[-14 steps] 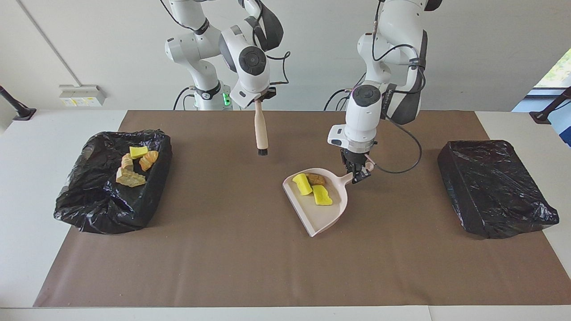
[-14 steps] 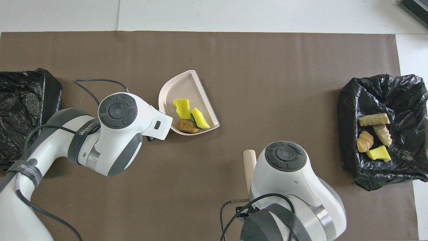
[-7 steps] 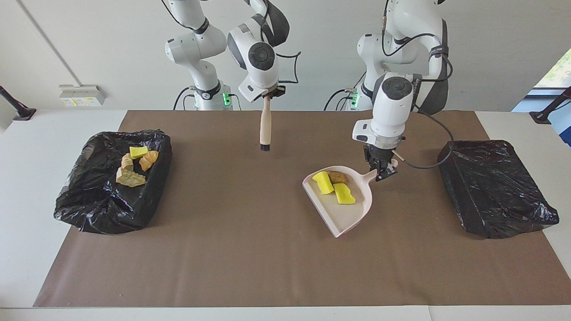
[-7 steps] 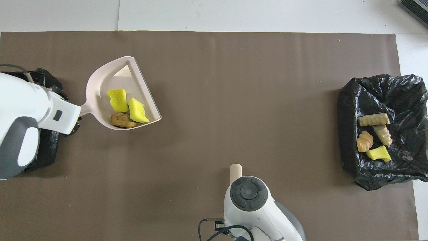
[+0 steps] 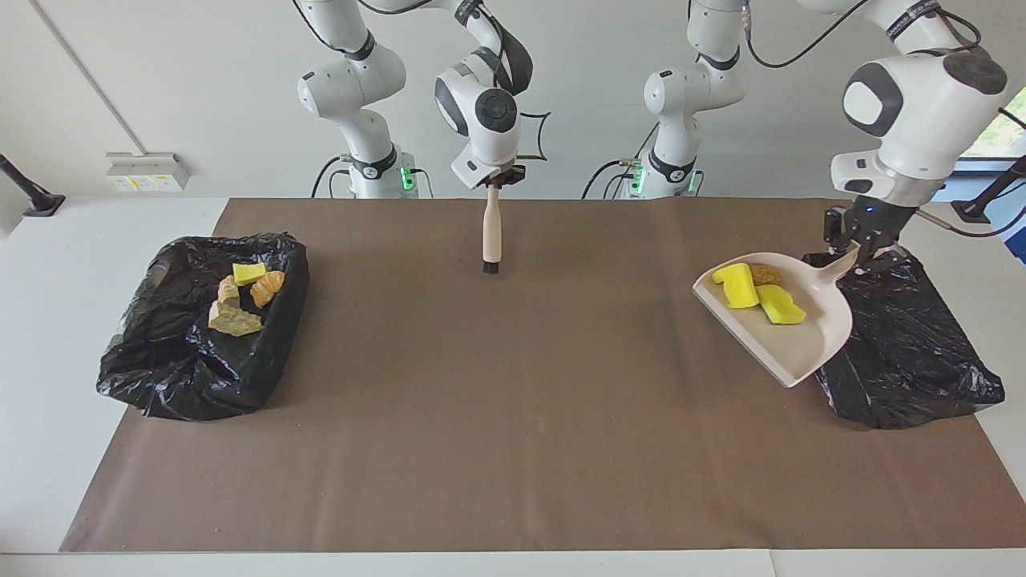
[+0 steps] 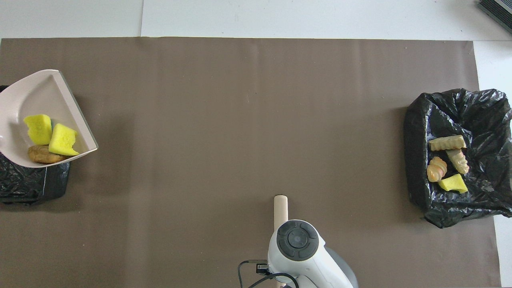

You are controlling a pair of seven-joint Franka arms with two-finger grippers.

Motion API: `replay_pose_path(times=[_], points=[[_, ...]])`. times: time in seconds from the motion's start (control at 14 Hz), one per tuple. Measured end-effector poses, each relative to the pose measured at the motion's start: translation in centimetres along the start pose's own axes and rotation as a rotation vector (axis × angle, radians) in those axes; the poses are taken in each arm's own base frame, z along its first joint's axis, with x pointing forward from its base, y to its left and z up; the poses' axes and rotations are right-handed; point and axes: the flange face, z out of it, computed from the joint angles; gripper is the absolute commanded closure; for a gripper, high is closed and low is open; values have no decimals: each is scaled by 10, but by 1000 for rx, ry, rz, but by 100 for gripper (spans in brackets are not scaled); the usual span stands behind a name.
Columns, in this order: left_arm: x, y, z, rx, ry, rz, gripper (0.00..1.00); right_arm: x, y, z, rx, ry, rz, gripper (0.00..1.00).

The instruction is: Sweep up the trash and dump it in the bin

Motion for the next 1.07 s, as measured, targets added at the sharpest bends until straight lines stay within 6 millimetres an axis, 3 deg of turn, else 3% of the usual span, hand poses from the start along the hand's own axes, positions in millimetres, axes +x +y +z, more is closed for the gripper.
replay_pose_path(times=[0.14,0.21,0.29,0.43,0.57,0.79,0.93,1.07], points=[[-45,-7,-5,44,-45,-10,100,3,-1,5,23,-12,-5,100],[-64,-11,-8,80,-74,-18,100,4,-3,7,45,-11,-3,91],[-81,-15,-10,114,-93,-32,100,6,-3,9,58,-6,-5,66],[-107,-19,-12,153,-144,-36,100,8,-3,13,66,-7,-19,0],[-116,-25,-16,176,-252,19,100,8,-3,14,67,-6,-41,0],[-111,-33,-19,185,-378,111,100,11,-6,5,89,20,-67,0],[-100,-36,-16,182,-439,169,100,18,-10,-16,124,51,-66,0],[-95,-37,-17,188,-500,197,100,33,-6,-52,169,112,-53,0]])
